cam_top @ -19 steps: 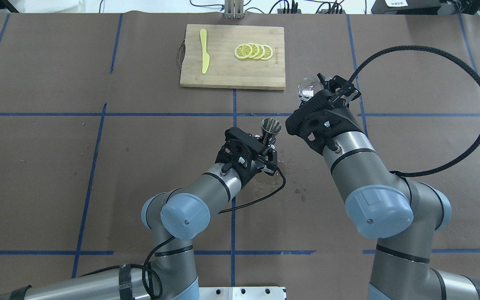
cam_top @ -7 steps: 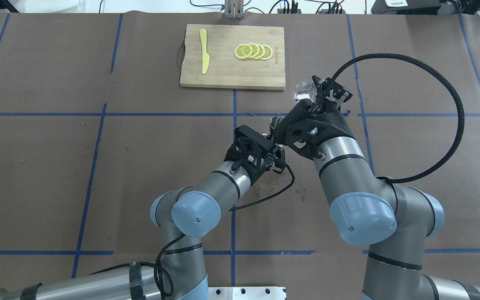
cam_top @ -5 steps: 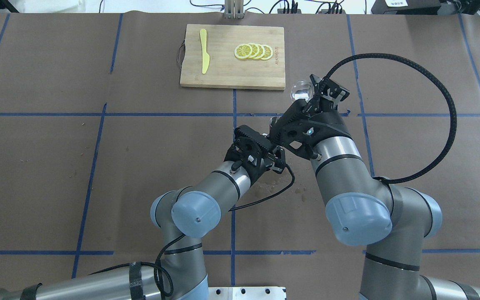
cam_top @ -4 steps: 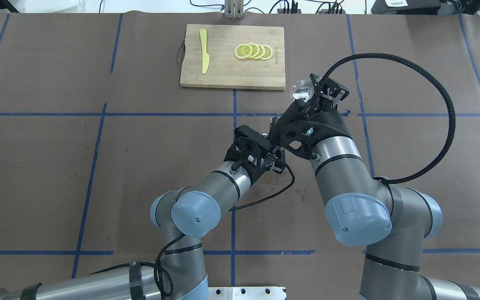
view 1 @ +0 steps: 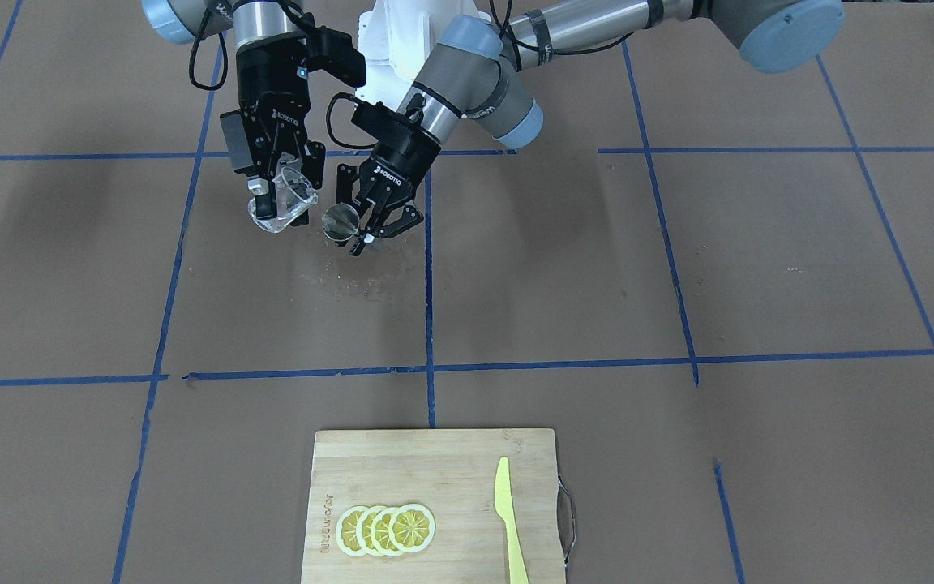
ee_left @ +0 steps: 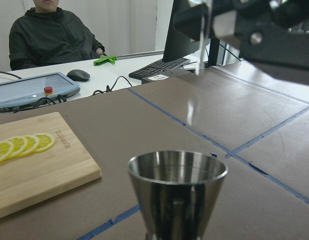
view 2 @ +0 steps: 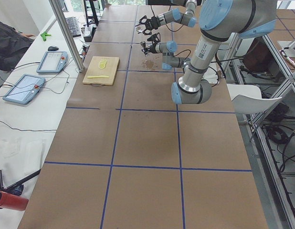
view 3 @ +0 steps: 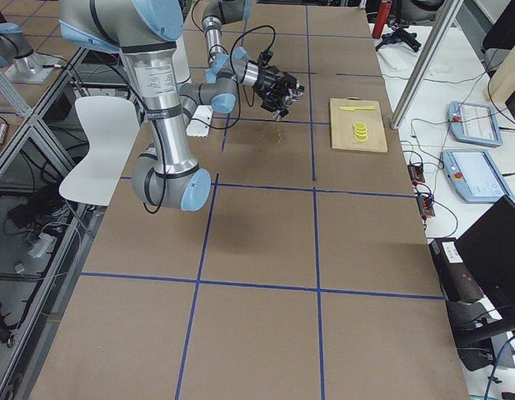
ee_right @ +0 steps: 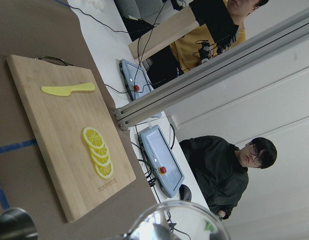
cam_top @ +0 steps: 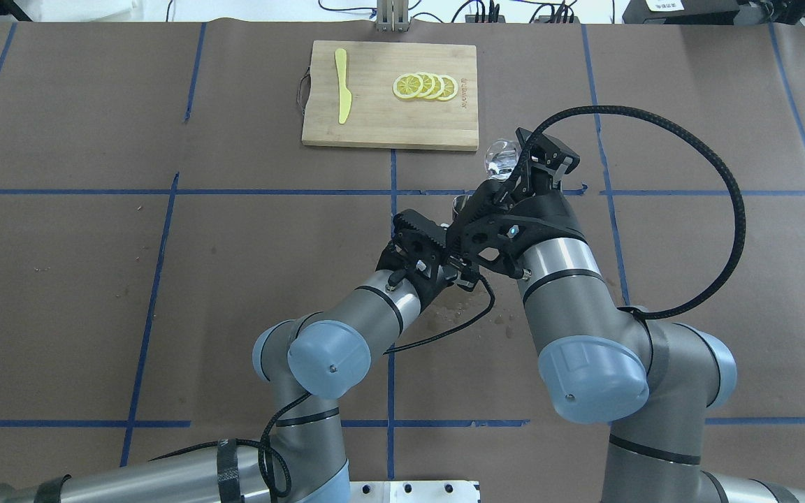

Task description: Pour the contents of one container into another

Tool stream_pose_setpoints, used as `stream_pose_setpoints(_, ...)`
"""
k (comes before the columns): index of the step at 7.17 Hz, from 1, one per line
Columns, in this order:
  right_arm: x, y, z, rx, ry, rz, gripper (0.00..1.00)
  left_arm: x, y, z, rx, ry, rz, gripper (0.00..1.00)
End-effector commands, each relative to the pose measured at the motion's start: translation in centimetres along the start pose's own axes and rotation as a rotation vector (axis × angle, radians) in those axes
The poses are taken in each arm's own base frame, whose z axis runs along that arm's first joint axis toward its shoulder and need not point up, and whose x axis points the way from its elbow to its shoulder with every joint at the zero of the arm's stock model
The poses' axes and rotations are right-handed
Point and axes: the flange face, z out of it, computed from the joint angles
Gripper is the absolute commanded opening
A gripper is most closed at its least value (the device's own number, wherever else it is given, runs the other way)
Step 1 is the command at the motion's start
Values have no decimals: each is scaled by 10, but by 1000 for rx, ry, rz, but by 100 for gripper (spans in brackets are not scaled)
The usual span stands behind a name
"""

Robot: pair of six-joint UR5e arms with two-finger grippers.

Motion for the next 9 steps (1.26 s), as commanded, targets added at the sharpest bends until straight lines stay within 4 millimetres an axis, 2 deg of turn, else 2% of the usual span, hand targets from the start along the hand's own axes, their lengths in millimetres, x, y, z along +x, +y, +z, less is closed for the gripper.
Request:
stream_pose_setpoints(1,-3,-3,-1,-2,2,-8,0,2,-1,0,1,2,-1,0)
stream_pose_setpoints(6,-5,-10,-3,-17,43,-111,0,2,-1,0,1,2,-1,0)
stream_pose_setpoints(9,-2,-12,-5,-14,53,-117,0,2,0,0,-1,1,0,0)
